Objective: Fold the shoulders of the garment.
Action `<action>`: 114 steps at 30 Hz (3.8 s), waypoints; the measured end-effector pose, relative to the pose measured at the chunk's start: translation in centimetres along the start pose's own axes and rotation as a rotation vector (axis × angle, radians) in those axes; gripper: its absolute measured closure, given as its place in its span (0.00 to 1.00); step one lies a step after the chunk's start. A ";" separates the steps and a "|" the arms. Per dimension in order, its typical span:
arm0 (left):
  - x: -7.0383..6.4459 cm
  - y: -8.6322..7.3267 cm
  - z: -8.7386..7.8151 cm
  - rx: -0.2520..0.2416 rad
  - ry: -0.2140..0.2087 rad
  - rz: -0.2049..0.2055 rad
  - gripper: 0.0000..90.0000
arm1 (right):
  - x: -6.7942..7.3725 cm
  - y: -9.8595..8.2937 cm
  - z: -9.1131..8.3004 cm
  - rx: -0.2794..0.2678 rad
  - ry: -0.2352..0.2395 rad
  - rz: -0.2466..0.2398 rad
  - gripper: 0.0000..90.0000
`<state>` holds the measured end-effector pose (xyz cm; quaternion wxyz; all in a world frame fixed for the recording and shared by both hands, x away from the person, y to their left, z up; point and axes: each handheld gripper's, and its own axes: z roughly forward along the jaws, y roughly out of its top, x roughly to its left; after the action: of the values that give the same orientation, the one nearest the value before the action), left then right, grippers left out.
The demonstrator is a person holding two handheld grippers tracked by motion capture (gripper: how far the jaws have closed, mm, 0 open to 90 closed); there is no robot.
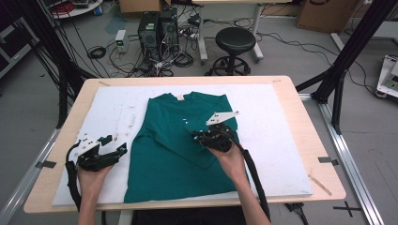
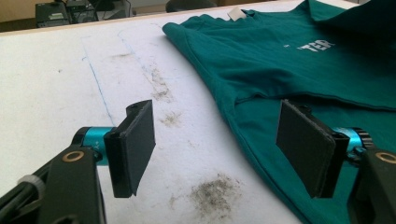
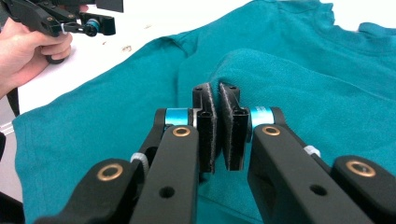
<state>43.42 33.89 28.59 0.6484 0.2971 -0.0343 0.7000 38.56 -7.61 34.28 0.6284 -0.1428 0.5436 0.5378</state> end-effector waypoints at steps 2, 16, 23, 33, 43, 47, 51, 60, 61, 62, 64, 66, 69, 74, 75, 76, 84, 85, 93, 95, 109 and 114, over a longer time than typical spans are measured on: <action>0.0 0.0 0.0 0.000 0.000 0.001 0.32 | 0.4 0.1 0.7 0.006 0.010 0.001 0.96; 0.0 0.0 0.0 0.002 0.001 0.005 0.32 | 2.6 0.2 4.6 0.037 0.073 -0.038 0.96; 0.0 0.0 0.0 0.002 0.001 0.006 0.32 | 2.9 0.0 5.4 0.064 0.089 -0.038 0.96; 0.0 0.0 0.0 0.003 0.002 0.005 0.32 | 3.4 -0.7 6.3 0.104 0.115 -0.049 0.95; 0.0 0.0 0.0 0.006 0.001 0.005 0.32 | 3.4 -1.2 6.6 0.124 0.151 -0.020 0.81; 0.0 0.0 0.0 0.006 0.001 0.004 0.32 | 3.2 -1.0 6.1 0.094 0.136 0.000 0.69; 0.0 0.0 0.1 0.007 0.001 0.004 0.32 | 2.9 -1.0 5.8 0.074 0.128 0.016 0.69; -0.1 0.0 0.1 0.009 0.003 0.007 0.32 | 3.1 -1.1 6.3 0.095 0.077 -0.003 0.78; -0.1 0.0 0.1 0.009 0.003 0.006 0.32 | 3.1 -1.1 6.4 0.103 0.070 -0.007 0.79; -0.1 0.0 0.1 0.010 0.002 0.004 0.32 | 3.1 -1.2 6.9 0.124 0.078 -0.014 0.79; -0.1 0.0 0.1 0.010 0.003 0.005 0.32 | 3.4 -1.3 7.5 0.162 0.088 -0.028 0.79; -0.1 0.0 0.1 0.011 0.004 0.007 0.32 | 3.6 -1.5 8.1 0.220 0.079 -0.052 0.79; -0.1 0.0 0.1 0.011 0.004 0.007 0.32 | 3.7 -1.7 8.6 0.260 0.070 -0.069 0.78; -0.1 0.0 0.1 0.015 0.004 0.010 0.32 | 3.8 -0.9 7.5 0.126 0.093 -0.025 0.73; -0.1 0.0 0.1 0.015 0.004 0.010 0.32 | 3.8 -0.9 7.5 0.126 0.093 -0.025 0.73; -0.1 0.0 0.1 0.016 0.005 0.012 0.32 | 3.8 -0.6 7.4 0.102 0.096 -0.014 0.73; -0.1 0.0 0.1 0.015 0.005 0.010 0.32 | 5.1 0.8 11.0 0.239 0.083 -0.116 0.69; -0.1 0.0 0.1 0.015 0.005 0.010 0.32 | 5.1 0.8 11.0 0.239 0.083 -0.116 0.69; -0.1 0.1 0.2 0.019 0.004 0.012 0.32 | 5.0 0.6 11.6 0.263 0.051 -0.141 0.95; -0.1 0.1 0.2 0.019 0.004 0.012 0.32 | 4.7 0.7 11.3 0.230 0.100 -0.094 0.96; -0.1 0.1 0.2 0.019 0.004 0.011 0.32 | 3.8 1.4 9.9 0.067 0.118 0.035 0.49; -0.1 0.1 0.2 0.018 0.002 0.010 0.32 | 3.2 1.0 7.7 0.093 -0.021 -0.020 0.29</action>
<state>43.42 33.74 28.70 0.6422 0.3022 -0.0288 0.7038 41.23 0.33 34.82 0.6453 -0.1134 0.5600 0.5071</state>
